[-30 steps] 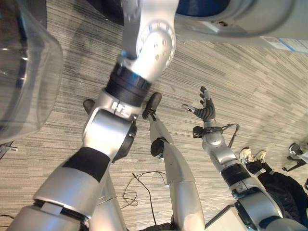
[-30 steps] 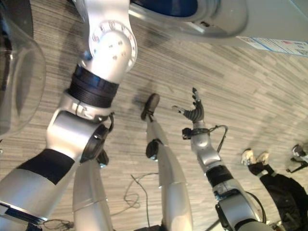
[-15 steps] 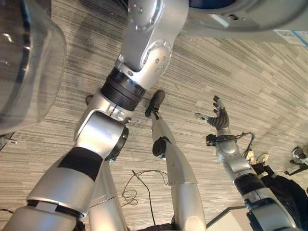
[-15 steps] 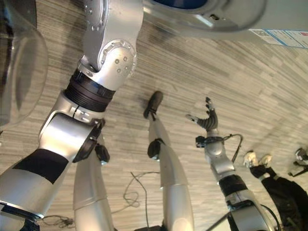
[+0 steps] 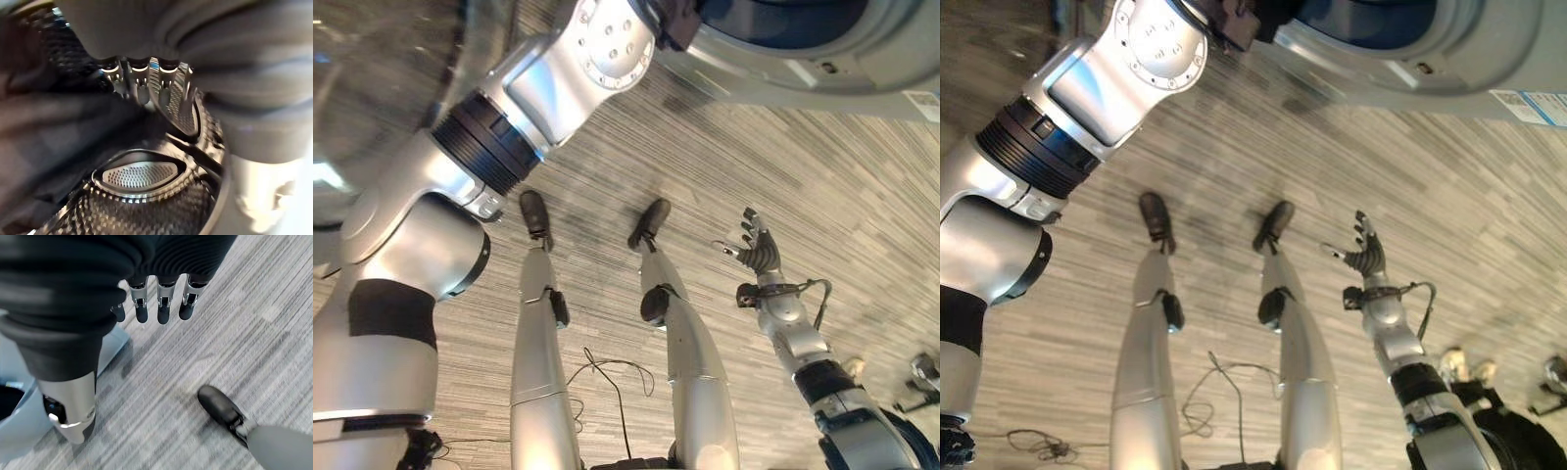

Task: Grab the laundry basket,head to the washer,open it,put in the laundry and shut it.

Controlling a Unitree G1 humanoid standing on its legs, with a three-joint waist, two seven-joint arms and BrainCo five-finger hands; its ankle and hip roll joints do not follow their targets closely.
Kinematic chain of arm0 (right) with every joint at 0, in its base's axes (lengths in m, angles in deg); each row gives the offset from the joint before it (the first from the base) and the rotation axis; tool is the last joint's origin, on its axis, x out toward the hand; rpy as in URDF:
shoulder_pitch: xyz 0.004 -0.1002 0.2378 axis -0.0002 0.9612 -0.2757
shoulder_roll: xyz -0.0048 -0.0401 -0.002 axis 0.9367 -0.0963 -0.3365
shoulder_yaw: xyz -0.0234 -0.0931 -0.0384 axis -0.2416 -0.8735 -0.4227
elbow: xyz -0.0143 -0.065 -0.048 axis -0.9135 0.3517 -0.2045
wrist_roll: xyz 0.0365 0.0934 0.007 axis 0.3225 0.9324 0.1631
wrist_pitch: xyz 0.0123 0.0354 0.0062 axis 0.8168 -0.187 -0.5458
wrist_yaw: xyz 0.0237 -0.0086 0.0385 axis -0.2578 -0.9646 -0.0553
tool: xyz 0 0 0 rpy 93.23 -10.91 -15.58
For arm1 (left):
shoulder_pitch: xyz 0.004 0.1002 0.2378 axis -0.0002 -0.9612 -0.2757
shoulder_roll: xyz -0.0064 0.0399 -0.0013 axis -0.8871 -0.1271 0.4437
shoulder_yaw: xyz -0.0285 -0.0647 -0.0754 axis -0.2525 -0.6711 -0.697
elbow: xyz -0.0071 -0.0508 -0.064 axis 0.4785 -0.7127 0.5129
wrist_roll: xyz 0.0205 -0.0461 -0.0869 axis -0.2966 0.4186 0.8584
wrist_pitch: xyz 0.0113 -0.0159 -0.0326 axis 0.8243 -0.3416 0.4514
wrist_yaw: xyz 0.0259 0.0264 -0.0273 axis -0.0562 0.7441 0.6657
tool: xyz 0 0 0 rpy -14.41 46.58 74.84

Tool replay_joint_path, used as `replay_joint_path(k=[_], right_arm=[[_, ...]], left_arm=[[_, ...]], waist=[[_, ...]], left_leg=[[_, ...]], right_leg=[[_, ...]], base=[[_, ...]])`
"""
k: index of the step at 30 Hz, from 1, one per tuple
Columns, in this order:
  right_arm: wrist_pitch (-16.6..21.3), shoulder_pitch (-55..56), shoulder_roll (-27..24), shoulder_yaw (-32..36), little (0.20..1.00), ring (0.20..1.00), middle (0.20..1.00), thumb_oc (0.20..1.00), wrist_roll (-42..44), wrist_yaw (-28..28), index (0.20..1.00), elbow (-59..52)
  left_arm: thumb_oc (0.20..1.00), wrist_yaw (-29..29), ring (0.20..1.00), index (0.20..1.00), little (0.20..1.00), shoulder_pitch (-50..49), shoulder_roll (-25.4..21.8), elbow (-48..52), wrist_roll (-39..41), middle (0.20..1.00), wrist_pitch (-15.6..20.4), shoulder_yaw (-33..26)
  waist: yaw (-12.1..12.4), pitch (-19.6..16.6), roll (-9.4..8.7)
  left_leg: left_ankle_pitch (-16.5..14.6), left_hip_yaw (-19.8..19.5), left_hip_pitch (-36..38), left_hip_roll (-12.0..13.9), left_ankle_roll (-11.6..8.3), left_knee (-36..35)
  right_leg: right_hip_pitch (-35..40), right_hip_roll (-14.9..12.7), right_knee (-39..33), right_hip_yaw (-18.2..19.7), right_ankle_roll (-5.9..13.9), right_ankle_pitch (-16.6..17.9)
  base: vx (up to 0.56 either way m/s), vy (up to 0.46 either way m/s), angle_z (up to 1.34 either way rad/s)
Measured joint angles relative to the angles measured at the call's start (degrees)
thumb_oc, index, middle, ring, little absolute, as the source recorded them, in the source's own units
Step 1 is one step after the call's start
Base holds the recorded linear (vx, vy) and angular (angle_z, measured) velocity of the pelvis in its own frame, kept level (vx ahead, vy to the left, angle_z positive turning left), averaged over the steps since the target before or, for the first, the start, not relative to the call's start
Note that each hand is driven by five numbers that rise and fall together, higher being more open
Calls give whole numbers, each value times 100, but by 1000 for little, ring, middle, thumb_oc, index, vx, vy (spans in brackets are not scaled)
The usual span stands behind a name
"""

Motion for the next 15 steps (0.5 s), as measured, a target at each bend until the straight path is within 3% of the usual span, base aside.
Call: replay_joint_path(k=[3, 9, 15], right_arm=[[-5, -12, 3, 0, 1000, 1000, 1000, 1000, 168, 44, 1000, -51], [-3, -275, 17, -26, 1000, 1000, 1000, 1000, 214, -6, 1000, -24], [9, -890, 113, -116, 1000, 1000, 1000, 1000, 195, -256, 1000, 490]], left_arm=[[1000, -39, 1000, 1000, 1000, -12, 291, 18, 10, 1000, -9, -121], [1000, -115, 1000, 1000, 1000, -64, 234, 155, -7, 1000, 10, -129], [1000, -270, 1000, 1000, 1000, -1523, 232, 913, -177, 1000, 9, -637]], waist=[[-20, -16, 32], [4, -12, 64], [176, -9, 199]], left_leg=[[126, -10, 15, -86, 19, -272], [227, -30, 64, -90, 30, -307], [253, -133, 509, -94, -6, -316]], right_leg=[[-99, -23, 17, 47, -13, 0], [-74, -21, 144, 185, 39, -66], [200, -149, 766, 187, 14, -516]], base=[[-3, -18, 13], [11, -15, 5], [23, -37, 12]])
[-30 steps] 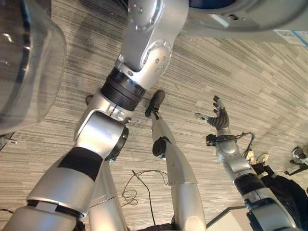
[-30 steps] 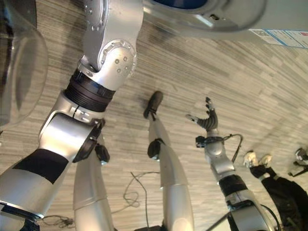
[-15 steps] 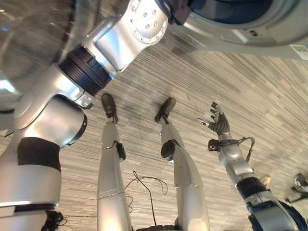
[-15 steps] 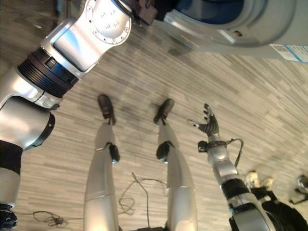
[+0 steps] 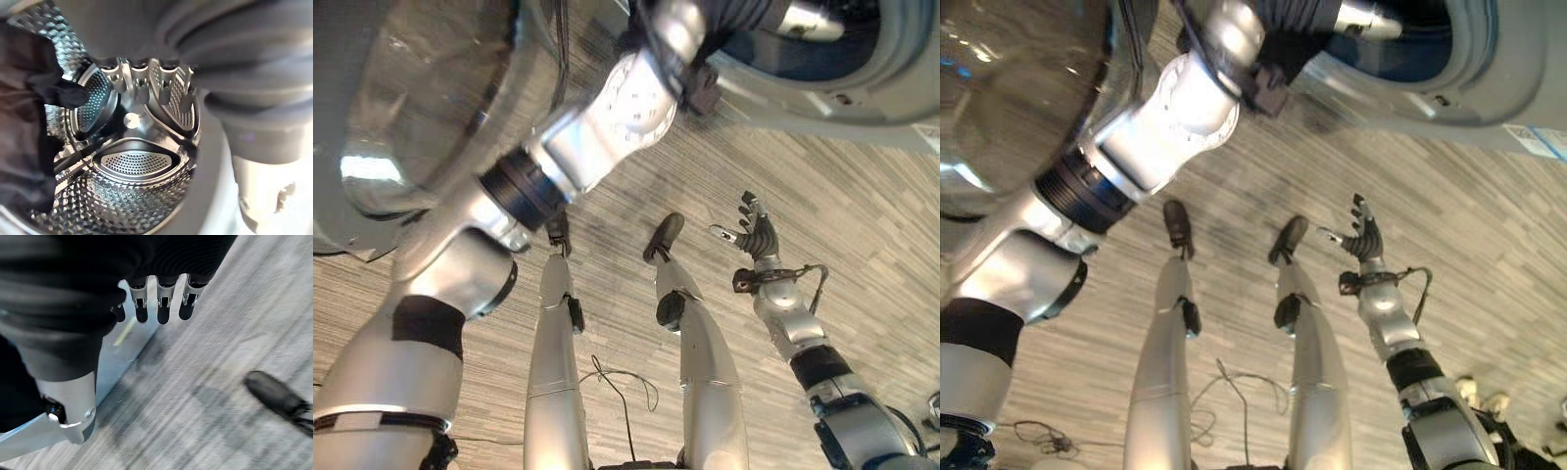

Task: Grab the laundry basket,head to the washer,open it,put in the laundry and shut it.

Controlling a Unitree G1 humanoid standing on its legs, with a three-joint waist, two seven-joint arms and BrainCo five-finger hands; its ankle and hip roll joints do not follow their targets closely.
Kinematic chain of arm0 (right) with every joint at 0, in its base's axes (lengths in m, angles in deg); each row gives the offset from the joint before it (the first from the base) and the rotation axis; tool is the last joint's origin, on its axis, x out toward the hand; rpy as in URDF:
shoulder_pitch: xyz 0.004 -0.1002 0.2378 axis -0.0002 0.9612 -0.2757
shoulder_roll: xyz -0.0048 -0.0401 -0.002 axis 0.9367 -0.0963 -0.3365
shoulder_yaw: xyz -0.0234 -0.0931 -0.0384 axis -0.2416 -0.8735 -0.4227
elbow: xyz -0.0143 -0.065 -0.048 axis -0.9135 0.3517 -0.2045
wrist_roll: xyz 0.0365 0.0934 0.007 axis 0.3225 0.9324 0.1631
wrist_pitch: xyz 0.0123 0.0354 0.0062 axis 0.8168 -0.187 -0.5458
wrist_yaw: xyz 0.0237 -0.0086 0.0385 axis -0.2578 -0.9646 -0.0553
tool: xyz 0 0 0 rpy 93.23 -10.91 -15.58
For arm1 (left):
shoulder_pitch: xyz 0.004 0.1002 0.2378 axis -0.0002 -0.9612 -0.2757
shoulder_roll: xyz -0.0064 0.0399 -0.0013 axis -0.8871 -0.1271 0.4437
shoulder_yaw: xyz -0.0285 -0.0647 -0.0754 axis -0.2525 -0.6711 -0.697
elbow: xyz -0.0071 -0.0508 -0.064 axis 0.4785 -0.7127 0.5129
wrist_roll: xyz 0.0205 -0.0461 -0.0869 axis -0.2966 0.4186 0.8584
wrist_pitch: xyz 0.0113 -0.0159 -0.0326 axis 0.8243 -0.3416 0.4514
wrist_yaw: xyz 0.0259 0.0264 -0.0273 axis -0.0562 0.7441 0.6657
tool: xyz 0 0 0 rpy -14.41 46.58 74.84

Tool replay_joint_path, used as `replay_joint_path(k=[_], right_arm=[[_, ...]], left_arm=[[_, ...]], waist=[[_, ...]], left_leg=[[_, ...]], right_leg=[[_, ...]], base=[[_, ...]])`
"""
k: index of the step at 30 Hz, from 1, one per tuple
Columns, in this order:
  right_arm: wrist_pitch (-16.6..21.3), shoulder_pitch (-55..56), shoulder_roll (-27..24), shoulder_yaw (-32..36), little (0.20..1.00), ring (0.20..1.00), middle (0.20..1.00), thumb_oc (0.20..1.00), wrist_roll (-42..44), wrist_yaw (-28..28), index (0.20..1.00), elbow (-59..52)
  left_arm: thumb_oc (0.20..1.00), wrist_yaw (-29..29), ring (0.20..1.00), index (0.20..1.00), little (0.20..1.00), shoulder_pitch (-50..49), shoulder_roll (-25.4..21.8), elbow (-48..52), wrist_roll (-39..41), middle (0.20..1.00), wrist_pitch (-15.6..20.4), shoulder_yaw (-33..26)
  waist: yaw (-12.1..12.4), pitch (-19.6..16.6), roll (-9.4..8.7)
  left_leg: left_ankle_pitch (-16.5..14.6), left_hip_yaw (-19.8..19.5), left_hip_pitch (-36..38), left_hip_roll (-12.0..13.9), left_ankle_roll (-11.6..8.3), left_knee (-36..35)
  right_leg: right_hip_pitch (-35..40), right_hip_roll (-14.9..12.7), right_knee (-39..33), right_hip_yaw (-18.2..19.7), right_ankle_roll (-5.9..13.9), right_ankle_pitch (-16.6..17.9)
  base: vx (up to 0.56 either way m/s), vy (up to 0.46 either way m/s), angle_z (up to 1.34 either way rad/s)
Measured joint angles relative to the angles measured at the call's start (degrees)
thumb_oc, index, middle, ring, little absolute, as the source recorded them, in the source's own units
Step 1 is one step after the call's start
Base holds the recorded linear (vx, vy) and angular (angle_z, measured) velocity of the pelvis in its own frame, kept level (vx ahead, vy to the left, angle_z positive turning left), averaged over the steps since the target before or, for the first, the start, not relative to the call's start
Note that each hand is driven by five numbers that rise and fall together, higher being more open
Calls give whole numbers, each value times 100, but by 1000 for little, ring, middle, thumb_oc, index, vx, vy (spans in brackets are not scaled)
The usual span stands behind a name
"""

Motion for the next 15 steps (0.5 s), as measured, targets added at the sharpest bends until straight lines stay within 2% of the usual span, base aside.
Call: replay_joint_path(k=[6, 8, 12, 15], right_arm=[[-16, 17, 48, 207, 1000, 1000, 1000, 1000, -3, -329, 1000, 877], [-9, 39, 34, 268, 1000, 1000, 1000, 1000, -8, -360, 1000, 1016], [-22, -34, 63, 441, 1000, 1000, 1000, 1000, -3, -454, 1000, 1668], [-86, -610, -35, 480, 1000, 1000, 1000, 1000, 178, -463, 1000, 2885]], left_arm=[[1000, -228, 1000, 1000, 1000, -2241, -247, 1141, -444, 1000, 125, -548], [1000, -402, 1000, 1000, 1000, -3033, -437, 1514, -377, 1000, 135, -648], [1000, -584, 1000, 1000, 1000, -4034, -867, 2029, -156, 1000, 280, -723], [1000, -682, 1000, 1000, 1000, -4802, -940, 2200, 55, 1000, 411, -984]], waist=[[328, -13, 194], [406, -51, 260], [724, -75, 352], [958, -74, 395]], left_leg=[[23, -179, 505, -15, -39, -109], [38, -320, 624, -59, -60, -238], [73, -482, 678, -122, -14, -284], [121, -598, 632, -170, -62, -208]], right_leg=[[416, -59, 497, -68, -27, -450], [448, -99, 763, -33, -43, -676], [453, -179, 1092, -53, -108, -892], [433, -261, 1308, -117, -132, -1043]], base=[[26, -41, 19], [20, -54, 30], [13, -22, 26], [5, 19, 23]])
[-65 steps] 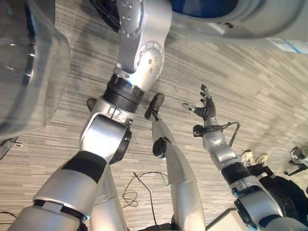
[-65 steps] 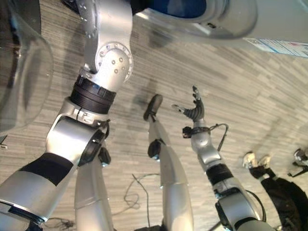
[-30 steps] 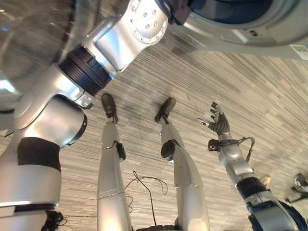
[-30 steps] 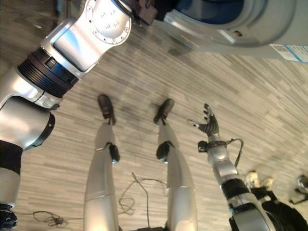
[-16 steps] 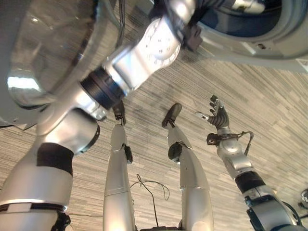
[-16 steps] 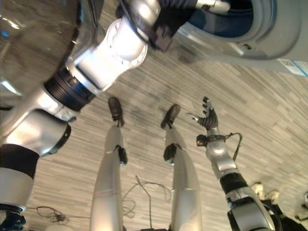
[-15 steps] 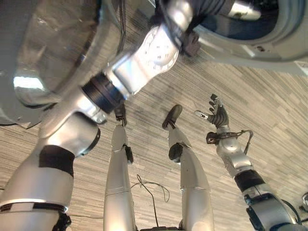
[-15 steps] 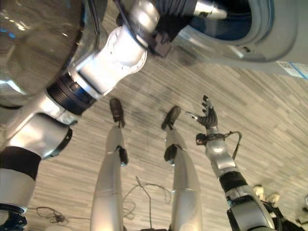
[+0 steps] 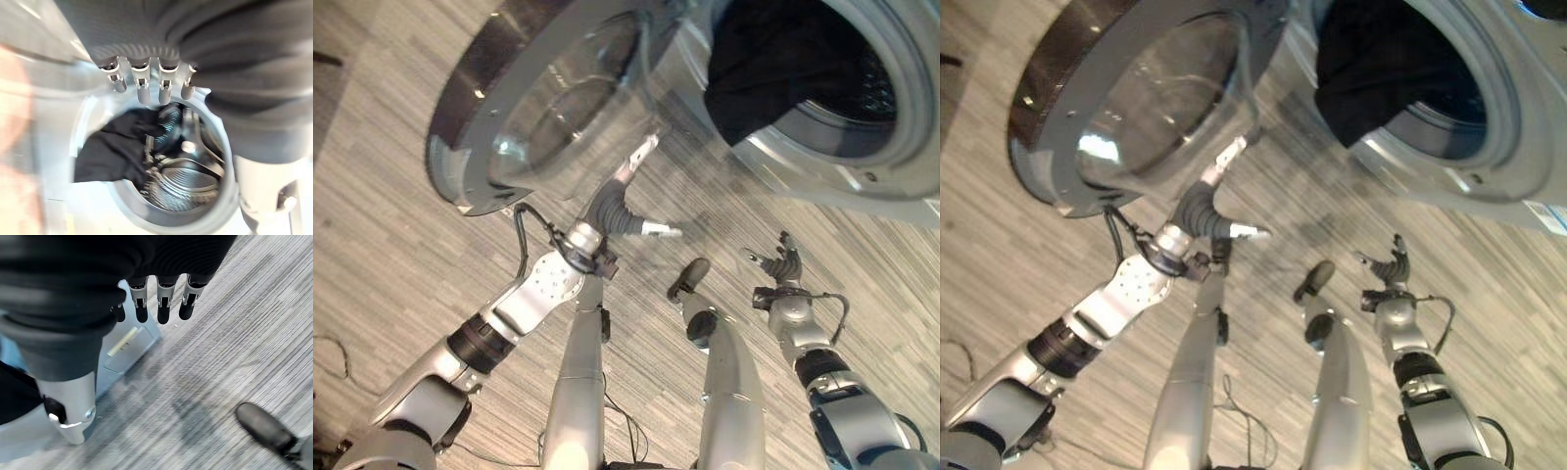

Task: Grab the laundry basket,head to the washer,open it,put in the laundry and shut it.

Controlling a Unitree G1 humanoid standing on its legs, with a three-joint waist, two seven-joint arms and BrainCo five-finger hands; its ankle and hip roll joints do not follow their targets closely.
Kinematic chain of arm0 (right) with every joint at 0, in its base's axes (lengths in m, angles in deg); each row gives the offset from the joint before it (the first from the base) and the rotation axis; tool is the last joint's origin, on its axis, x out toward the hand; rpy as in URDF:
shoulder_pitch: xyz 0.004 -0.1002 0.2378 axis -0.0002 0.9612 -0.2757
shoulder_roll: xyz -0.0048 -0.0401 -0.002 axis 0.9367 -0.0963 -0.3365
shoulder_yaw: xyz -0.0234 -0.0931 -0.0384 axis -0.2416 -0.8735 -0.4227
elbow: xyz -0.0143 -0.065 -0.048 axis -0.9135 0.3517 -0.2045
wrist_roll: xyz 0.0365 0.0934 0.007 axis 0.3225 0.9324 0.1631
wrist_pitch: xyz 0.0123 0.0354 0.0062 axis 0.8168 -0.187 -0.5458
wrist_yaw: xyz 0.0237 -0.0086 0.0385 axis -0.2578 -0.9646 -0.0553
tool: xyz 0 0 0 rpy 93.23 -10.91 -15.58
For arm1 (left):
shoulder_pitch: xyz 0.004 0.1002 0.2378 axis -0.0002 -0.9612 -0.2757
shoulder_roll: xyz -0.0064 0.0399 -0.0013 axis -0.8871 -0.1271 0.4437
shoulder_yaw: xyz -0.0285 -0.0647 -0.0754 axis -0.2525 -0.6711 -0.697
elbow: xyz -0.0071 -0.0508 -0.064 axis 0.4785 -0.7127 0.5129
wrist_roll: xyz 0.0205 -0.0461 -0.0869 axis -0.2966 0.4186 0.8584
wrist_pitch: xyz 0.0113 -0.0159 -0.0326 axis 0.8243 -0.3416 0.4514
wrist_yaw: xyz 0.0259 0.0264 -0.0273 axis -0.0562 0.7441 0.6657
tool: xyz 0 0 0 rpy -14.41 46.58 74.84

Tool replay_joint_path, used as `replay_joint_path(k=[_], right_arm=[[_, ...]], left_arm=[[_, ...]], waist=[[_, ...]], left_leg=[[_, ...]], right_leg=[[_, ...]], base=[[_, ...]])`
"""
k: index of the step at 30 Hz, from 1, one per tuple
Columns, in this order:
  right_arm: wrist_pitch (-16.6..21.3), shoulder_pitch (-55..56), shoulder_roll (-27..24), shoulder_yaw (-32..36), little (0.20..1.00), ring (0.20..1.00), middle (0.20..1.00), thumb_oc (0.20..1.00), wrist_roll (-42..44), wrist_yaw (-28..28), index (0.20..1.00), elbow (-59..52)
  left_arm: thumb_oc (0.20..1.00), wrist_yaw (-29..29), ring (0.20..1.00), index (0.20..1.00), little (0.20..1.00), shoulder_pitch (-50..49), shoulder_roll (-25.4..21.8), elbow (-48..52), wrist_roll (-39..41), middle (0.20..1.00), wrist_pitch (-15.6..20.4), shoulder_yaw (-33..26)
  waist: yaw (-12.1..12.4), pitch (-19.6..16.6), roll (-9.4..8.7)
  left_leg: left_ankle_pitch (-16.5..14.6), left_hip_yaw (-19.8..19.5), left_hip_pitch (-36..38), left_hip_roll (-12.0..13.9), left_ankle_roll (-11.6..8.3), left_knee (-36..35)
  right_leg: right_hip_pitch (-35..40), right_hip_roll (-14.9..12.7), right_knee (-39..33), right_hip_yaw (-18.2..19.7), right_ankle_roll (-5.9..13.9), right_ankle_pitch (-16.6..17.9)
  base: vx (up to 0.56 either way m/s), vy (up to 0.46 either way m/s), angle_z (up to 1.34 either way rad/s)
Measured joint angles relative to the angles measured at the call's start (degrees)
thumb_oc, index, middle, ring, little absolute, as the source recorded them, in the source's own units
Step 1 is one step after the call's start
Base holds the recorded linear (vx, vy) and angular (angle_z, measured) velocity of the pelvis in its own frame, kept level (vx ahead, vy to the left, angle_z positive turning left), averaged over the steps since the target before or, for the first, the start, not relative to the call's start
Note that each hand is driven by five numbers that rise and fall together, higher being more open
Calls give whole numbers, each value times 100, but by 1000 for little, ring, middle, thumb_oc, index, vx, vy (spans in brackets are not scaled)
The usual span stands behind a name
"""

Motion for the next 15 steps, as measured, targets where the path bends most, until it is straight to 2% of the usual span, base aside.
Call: replay_joint_path(k=[3, 8, 10, 15], right_arm=[[-19, -475, -206, 115, 1000, 1000, 1000, 1000, 157, 21, 1000, 476], [-50, -1245, -851, 237, 1000, 1000, 1000, 1000, 644, 91, 1000, 1215], [-80, -1469, -1079, 203, 1000, 1000, 1000, 1000, 735, 161, 1000, 1350], [-92, -2117, -1368, 209, 1000, 1000, 1000, 1000, 1097, 275, 1000, 1525]], left_arm=[[1000, -105, 1000, 1000, 1000, -361, -232, 16, 18, 1000, 13, -86], [1000, -200, 1000, 1000, 1000, -1160, -503, 54, 247, 1000, 132, -684], [1000, -205, 1000, 1000, 1000, -1272, -582, 50, 314, 1000, 156, -794], [1000, -190, 1000, 1000, 1000, -1114, -589, 58, 477, 1000, 169, -982]], waist=[[190, 11, 43], [518, 47, 213], [590, 78, 312], [629, 81, 403]], left_leg=[[15, -45, -88, -5, -22, 10], [47, -82, -341, -106, -47, 6], [55, -165, -437, -141, -58, 13], [69, -188, -771, -240, -70, 40]], right_leg=[[-64, -28, 97, -67, -8, -84], [-387, -195, 396, -64, -18, -265], [-456, -242, 460, -106, -26, -309], [-816, -377, 634, -88, -15, -384]], base=[[15, 23, 14], [26, 31, 14], [29, 64, 18], [35, 41, 11]])
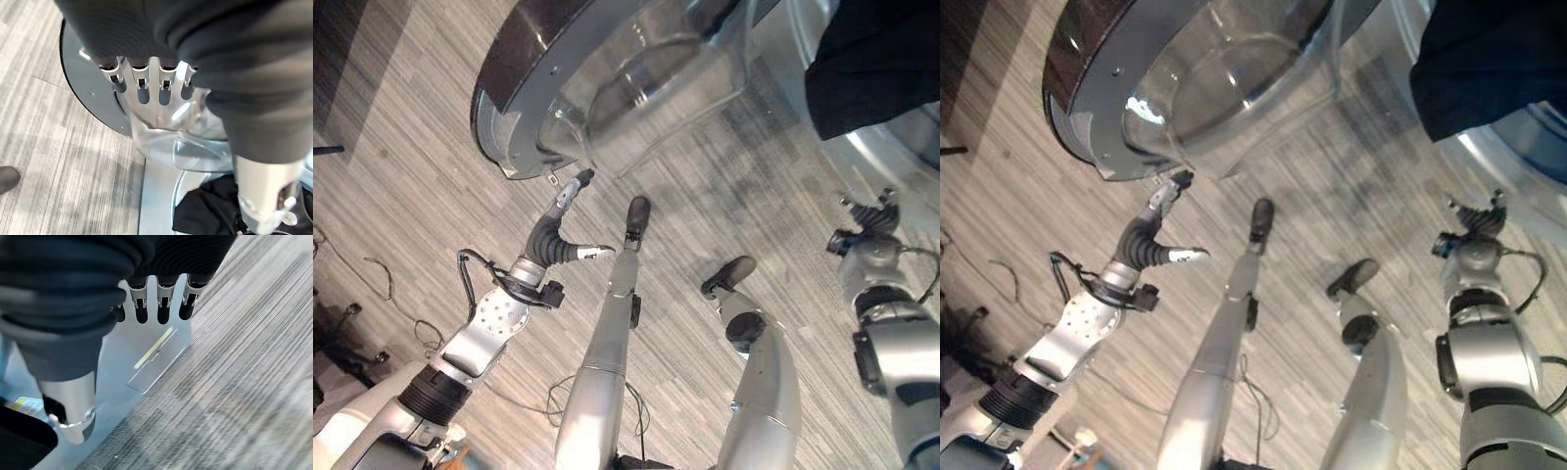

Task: Grab the laundry basket,head to the washer,open it,put in the laundry and shut it.

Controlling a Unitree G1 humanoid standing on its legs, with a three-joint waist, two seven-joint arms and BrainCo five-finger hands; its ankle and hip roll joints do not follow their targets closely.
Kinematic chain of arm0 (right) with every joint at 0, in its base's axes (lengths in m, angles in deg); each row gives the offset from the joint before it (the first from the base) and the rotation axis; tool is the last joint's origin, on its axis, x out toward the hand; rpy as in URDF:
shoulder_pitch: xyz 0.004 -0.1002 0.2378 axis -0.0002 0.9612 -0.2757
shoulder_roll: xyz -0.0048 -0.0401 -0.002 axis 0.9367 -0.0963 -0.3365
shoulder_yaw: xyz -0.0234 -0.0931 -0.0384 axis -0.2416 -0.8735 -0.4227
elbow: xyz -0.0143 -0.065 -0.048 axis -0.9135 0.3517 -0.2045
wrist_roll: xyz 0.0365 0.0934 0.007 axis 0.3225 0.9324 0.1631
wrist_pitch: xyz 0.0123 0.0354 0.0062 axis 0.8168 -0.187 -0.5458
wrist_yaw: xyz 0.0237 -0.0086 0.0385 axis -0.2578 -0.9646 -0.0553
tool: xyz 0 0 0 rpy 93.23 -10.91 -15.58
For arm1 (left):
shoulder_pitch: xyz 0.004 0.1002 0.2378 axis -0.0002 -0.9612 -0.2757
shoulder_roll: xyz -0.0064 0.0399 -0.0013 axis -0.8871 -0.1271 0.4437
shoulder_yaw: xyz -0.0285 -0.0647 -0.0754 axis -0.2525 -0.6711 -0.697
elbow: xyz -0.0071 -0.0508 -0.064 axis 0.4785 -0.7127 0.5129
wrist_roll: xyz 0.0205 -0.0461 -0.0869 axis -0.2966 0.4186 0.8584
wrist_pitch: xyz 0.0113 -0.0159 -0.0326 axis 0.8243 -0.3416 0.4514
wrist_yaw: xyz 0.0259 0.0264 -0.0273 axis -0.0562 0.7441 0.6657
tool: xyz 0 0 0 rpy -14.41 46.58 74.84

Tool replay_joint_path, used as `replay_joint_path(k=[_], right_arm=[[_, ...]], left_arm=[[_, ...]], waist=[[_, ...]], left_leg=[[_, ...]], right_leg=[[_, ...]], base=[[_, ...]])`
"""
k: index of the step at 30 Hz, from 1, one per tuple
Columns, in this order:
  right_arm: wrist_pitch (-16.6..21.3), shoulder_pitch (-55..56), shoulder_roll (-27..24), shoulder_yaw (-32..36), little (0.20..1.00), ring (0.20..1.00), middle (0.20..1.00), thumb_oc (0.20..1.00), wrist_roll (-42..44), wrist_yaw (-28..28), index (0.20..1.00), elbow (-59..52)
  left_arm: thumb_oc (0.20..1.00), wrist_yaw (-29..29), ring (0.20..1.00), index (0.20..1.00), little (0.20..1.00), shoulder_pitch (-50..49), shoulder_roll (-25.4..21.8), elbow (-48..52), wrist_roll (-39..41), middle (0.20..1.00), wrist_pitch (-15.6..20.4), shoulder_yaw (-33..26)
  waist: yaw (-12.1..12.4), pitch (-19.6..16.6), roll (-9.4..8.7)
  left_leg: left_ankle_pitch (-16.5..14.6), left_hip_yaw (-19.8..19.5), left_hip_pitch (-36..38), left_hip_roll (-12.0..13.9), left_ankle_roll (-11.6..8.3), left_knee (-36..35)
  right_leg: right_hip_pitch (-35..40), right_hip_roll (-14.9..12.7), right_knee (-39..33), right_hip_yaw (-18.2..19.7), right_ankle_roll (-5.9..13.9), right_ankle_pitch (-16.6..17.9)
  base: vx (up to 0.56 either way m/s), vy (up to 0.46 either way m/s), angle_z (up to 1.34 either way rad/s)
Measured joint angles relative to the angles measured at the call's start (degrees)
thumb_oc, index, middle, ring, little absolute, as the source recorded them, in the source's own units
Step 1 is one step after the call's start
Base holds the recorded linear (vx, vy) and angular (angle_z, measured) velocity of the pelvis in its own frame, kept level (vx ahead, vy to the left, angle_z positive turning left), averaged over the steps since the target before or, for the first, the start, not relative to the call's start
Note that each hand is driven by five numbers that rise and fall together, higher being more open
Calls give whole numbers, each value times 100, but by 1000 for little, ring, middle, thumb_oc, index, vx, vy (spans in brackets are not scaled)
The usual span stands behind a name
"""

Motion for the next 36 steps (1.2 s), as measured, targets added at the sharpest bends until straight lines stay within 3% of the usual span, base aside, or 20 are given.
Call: replay_joint_path(k=[14, 22, 36], right_arm=[[-36, -1144, -41, -79, 1000, 1000, 1000, 1000, 494, -16, 1000, 82], [51, -1441, -334, -72, 1000, 1000, 1000, 1000, 970, -123, 1000, -72], [135, -2120, -14, -754, 1000, 1000, 1000, 1000, 984, 159, 1000, -498]], left_arm=[[1000, -108, 1000, 1000, 1000, 429, 243, 154, 893, 1000, 48, 326], [1000, -218, 1000, 1000, 1000, 494, 233, 283, 1115, 1000, 51, 356], [1000, -429, 1000, 1000, 1000, 584, 331, 309, 1688, 1000, 43, 489]], waist=[[187, 13, 104], [215, 12, 152], [280, 12, 152]], left_leg=[[7, -2, -386, -126, -10, 57], [7, -8, -633, -203, -10, 64], [8, -13, -642, -205, -8, 190]], right_leg=[[-345, -116, 81, 39, 67, -46], [-584, -207, 126, 47, 117, -72], [-485, -190, 143, 37, 143, -66]], base=[[29, 49, 4], [22, 33, 4], [3, 5, 1]])
